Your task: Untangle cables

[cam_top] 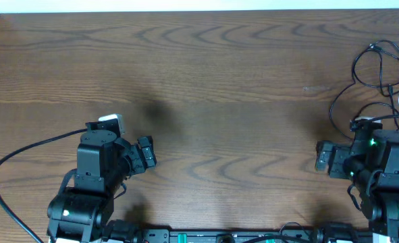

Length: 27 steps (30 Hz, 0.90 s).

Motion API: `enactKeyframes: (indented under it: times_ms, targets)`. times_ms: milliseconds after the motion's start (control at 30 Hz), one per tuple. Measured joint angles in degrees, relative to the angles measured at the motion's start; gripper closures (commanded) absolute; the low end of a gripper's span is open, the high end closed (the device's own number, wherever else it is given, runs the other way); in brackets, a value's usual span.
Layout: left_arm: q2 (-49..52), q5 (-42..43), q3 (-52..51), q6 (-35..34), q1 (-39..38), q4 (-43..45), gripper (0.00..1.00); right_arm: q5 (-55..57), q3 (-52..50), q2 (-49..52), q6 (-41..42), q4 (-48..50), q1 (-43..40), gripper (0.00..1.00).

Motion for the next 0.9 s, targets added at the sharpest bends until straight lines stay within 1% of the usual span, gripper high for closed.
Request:
enactKeyframes:
  times_ms: [67, 100, 133, 200, 233, 300, 333, 367, 400, 467, 533, 633, 700, 733, 767, 800, 833, 900]
  targets:
    - [0.0, 0.0, 0.0, 0.0, 0.0, 0.0, 0.06, 0.8, -0.3, -1.6, 0.0, 2.5, 0.0, 0.01]
    - [0.0, 0.0, 0.0, 0.0, 0.0, 0.0, 0.07, 0.9, -1.3, -2.9, 0.0, 6.1, 0.0, 0.01]
    - [0.0, 0.0, 0.0, 0.0, 0.0, 0.0, 0.07, 1.0, -3.0, -5.8, 0.0, 13.3, 0.0, 0.01]
    - [0.0, 0.0, -0.1, 0.0, 0.0, -0.1, 0.06, 1.1, -5.5, -10.9, 0.0, 20.9, 0.0, 0.01]
    - [0.0, 0.0, -0.1, 0.0, 0.0, 0.0, 0.06, 1.1, -8.8, -15.6, 0.0, 27.8, 0.0, 0.01]
    - [0.0, 0.0, -0.1, 0.0, 0.0, 0.0, 0.06, 0.6, -15.1, -23.0, 0.0, 36.7, 0.0, 0.01]
    - [0.0, 0.0, -0.1, 0.0, 0.0, -0.1, 0.06, 0.2, -20.7, -27.1, 0.2, 44.4, 0.0, 0.01]
    - [0.0, 0.0, -0.1, 0.0, 0.0, -0.1, 0.06, 0.1, -24.1, -29.1, 0.2, 47.7, 0.2, 0.01]
    - [0.0, 0.0, -0.1, 0.0, 0.0, -0.2, 0.06, 0.1, -28.2, -31.4, 0.4, 53.8, 0.6, 0.01]
    - [0.0, 0.0, -0.1, 0.0, 0.0, -0.1, 0.06, -0.1, -34.6, -36.1, 0.4, 60.5, 1.4, 0.01]
    - [0.0, 0.0, -0.1, 0.0, 0.0, -0.2, 0.06, 0.0, -39.2, -39.7, 0.4, 64.6, 1.6, 0.01]
    - [0.0, 0.0, -0.1, 0.0, 0.0, -0.1, 0.06, 0.2, -43.1, -40.8, 0.4, 68.6, 1.6, 0.01]
    - [0.0, 0.0, -0.1, 0.0, 0.0, -0.1, 0.06, 0.2, -46.5, -40.9, 0.2, 68.7, 1.6, 0.01]
    - [0.0, 0.0, -0.1, 0.0, 0.0, -0.1, 0.06, 0.2, -47.6, -40.9, -0.2, 67.7, 1.6, 0.01]
    - [0.0, 0.0, -0.1, 0.0, 0.0, -0.1, 0.06, 0.0, -47.9, -41.0, -1.2, 63.0, 1.7, 0.01]
    - [0.0, 0.0, -0.1, 0.0, 0.0, -0.1, 0.06, -0.1, -48.5, -40.9, -1.9, 61.3, 2.0, 0.01]
    - [0.0, 0.0, -0.1, 0.0, 0.0, -0.2, 0.06, -0.9, -48.7, -40.9, -3.0, 56.0, 2.1, 0.01]
    - [0.0, 0.0, -0.1, 0.0, 0.0, -0.2, 0.06, -1.5, -48.7, -40.9, -3.7, 54.3, 2.1, 0.01]
